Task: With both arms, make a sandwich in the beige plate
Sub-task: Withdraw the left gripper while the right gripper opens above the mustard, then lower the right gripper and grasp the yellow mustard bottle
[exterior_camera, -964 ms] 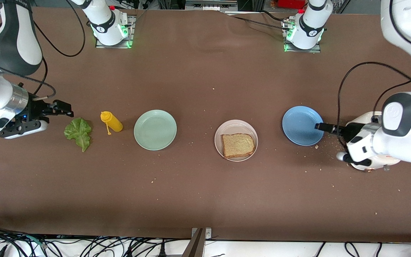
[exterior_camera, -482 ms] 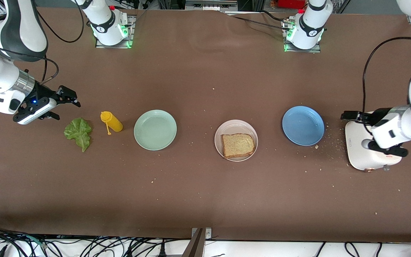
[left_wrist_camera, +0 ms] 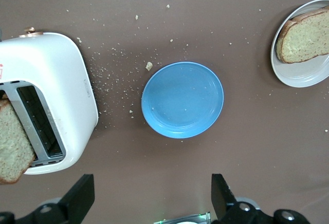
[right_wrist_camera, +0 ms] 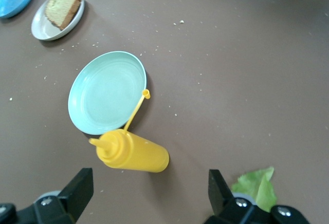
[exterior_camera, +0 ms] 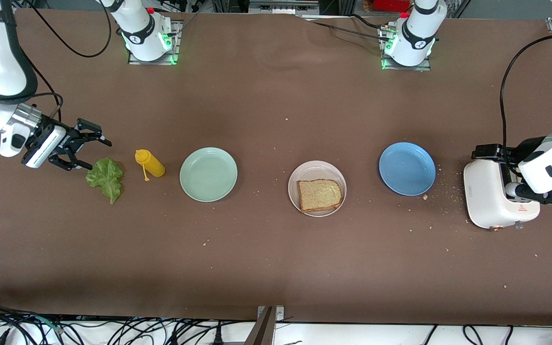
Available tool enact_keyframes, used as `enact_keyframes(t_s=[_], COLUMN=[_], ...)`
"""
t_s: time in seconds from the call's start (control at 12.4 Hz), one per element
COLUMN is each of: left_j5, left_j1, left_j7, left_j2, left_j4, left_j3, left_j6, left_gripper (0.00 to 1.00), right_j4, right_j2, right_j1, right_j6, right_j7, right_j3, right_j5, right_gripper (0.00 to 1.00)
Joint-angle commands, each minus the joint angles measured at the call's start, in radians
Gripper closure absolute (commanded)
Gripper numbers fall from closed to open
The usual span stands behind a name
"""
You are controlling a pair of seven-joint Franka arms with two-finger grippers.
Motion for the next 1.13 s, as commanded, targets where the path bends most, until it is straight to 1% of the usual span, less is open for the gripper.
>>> enact_keyframes(t_s=[0.0,0.08,0.16,0.24,0.32,0.64,0.72,0.88,1.04], left_j5=[0.032,0.032,0.032,0.031,0.031,0.031,0.031,0.032,0.034], left_j1=[0.006,0.003,-0.003,-0.005,-0.005,0.000,-0.002,0.000,0.000], left_j7=[-0.032,-0.050,-0.087,-0.104,-0.104,-0.096,-0.099,-0.098,-0.098], left_j2=[0.006,0.006,0.007,0.007,0.006,0.006,0.007,0.006,0.006], left_j4=[0.019,0.020,0.020,0.020,0.019,0.019,0.019,0.019,0.019], left_j3=[-0.001,-0.001,-0.002,-0.002,-0.004,-0.005,-0.005,-0.005,-0.005], left_j6=[-0.017,-0.014,-0.011,-0.011,-0.011,-0.012,-0.012,-0.012,-0.012], left_gripper=[0.00,0.00,0.00,0.00,0.00,0.00,0.00,0.00,0.00], right_j4=[-0.002,0.004,0.007,0.010,0.008,0.010,0.010,0.010,0.010], right_j2=[0.090,0.147,0.194,0.227,0.254,0.333,0.337,0.345,0.399], right_j1=[-0.008,-0.023,-0.047,-0.051,-0.052,-0.049,-0.043,-0.043,-0.042], right_j6=[-0.089,-0.153,-0.196,-0.206,-0.209,-0.305,-0.324,-0.328,-0.377], right_j7=[-0.295,-0.414,-0.513,-0.579,-0.628,-0.754,-0.756,-0.785,-0.875], right_j3=[-0.055,-0.073,-0.073,-0.073,-0.073,-0.069,-0.069,-0.059,-0.053], right_j5=[0.194,0.276,0.342,0.379,0.405,0.540,0.563,0.574,0.644], right_gripper=[0.01,0.01,0.01,0.01,0.01,0.01,0.01,0.01,0.01])
